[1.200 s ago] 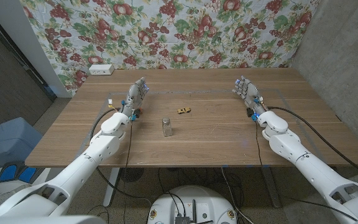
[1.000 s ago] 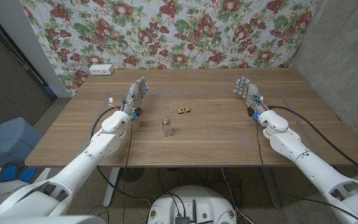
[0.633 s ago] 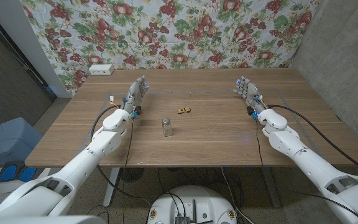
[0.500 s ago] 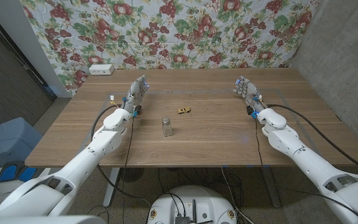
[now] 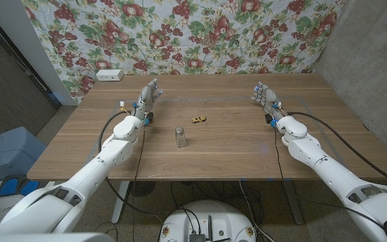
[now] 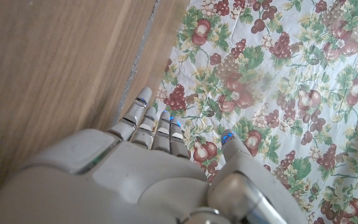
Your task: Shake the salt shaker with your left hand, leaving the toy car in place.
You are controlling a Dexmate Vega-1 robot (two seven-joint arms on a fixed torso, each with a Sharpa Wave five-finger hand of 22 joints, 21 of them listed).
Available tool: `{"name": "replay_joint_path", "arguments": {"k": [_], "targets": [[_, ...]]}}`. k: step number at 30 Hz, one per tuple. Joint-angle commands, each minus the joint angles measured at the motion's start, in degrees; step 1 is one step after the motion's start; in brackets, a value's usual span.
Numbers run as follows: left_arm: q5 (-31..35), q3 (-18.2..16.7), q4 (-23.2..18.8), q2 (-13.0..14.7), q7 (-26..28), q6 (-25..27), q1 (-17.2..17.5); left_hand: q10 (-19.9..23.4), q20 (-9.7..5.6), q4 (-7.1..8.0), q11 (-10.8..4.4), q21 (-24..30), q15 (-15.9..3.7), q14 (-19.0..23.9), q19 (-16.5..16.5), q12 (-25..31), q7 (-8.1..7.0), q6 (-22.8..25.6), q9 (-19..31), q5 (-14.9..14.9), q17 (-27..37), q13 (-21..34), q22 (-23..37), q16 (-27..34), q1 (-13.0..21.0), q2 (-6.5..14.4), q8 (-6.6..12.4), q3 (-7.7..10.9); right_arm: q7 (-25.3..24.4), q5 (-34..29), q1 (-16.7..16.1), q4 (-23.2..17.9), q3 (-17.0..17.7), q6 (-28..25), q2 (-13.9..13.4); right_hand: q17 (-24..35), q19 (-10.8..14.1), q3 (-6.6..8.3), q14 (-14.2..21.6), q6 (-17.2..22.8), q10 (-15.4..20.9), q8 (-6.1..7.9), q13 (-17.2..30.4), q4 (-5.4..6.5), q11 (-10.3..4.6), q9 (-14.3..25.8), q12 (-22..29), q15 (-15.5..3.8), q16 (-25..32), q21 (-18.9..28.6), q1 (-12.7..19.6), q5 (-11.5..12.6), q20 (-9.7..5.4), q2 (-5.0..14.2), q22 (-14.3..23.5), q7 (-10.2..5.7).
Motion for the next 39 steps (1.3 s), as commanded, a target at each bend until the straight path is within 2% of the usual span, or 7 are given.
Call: {"name": "replay_joint_path", "arguments": {"k": [1, 11, 17, 30, 39], "targets": [[6.50, 1.05, -1.54, 0.60, 5.94, -2.45, 0.74, 1.21, 0.33, -1.00, 0.10, 0.56, 0.08, 1.44, 1.42, 0.32, -0.68, 1.01, 0.28, -0.18, 0.07, 0.33, 0.17, 0.39, 0.54, 0.86, 0.25, 0.17, -1.26, -0.97, 0.13, -0.58, -0.44, -0.51, 0.02, -0.02, 0.78, 0.16, 0.80, 0.78, 0.57, 0.23, 0.09, -0.50, 0.02, 0.27, 0.44, 0.61, 0.39, -0.20, -0.40, -0.10, 0.19, -0.47, 0.30, 0.05], [10.41, 2.08, -3.53, 1.94, 7.94, -1.85, 1.35, 1.48, -0.40, -2.37, -0.17, 0.48, -0.64, 1.68, 2.03, 0.08, -1.05, 1.18, 0.27, -0.50, 0.07, 0.34, 0.11, 0.00, 0.86, -0.35, -0.02, -0.11, -2.17, -1.47, -0.39, -1.43, -0.57, -0.60, -0.04, -0.21, 1.20, 0.10, 1.30, 0.97, 0.88, 0.18, 0.06, -0.84, -0.21, 0.28, 0.43, 0.97, 0.60, -0.48, -0.31, -0.13, 0.61, -0.47, 0.32, 0.05], [12.04, 2.45, -4.99, 2.58, 8.64, -1.70, 1.94, 1.65, -1.38, -3.24, 0.03, 0.41, -1.17, 1.68, 2.39, -0.06, -1.25, 1.31, 0.27, -0.64, 0.08, 0.35, 0.10, -0.24, 1.13, -0.90, -0.14, -0.21, -2.63, -1.57, -0.63, -1.93, -0.59, -0.87, -0.05, -0.31, 1.33, 0.11, 1.34, 1.06, 1.04, 0.15, 0.04, -1.05, -0.18, 0.28, 0.43, 0.92, 0.62, -0.66, -0.21, -0.14, 0.63, -0.45, 0.33, 0.04], [14.52, 2.86, -8.88, 4.27, 9.26, -0.53, 3.62, 1.99, -1.48, -4.16, -0.02, 0.24, -1.43, 1.85, 2.58, -0.17, -1.57, 1.48, 0.28, -0.75, 0.08, 0.36, 0.09, -0.41, 1.45, -1.20, -0.27, -0.24, -2.94, -2.02, -0.62, -1.78, -0.72, -0.23, 0.22, -0.48, 1.63, 0.08, 1.46, 1.29, 1.15, 0.11, 0.02, -1.38, -0.21, 0.29, 0.34, 0.78, 0.71, -1.04, -0.12, -0.17, 0.58, -0.33, 0.34, 0.02], [15.45, 2.89, -12.15, 5.58, 9.51, 1.39, 5.14, 1.98, -1.50, -4.71, -0.04, 0.11, -1.49, 1.80, 2.64, -0.32, -1.65, 1.45, 0.28, -0.82, 0.08, 0.36, 0.10, -0.55, 1.58, -1.44, -0.39, -0.31, -3.08, -1.75, -1.30, -2.58, -0.50, -0.36, -0.04, -0.64, 2.87, 0.00, 1.82, 1.61, 1.49, 0.09, -0.01, -1.66, -0.10, 0.29, 0.31, 0.38, 0.89, -1.15, -0.13, -0.20, 0.12, -0.20, 0.37, 0.16]]}}
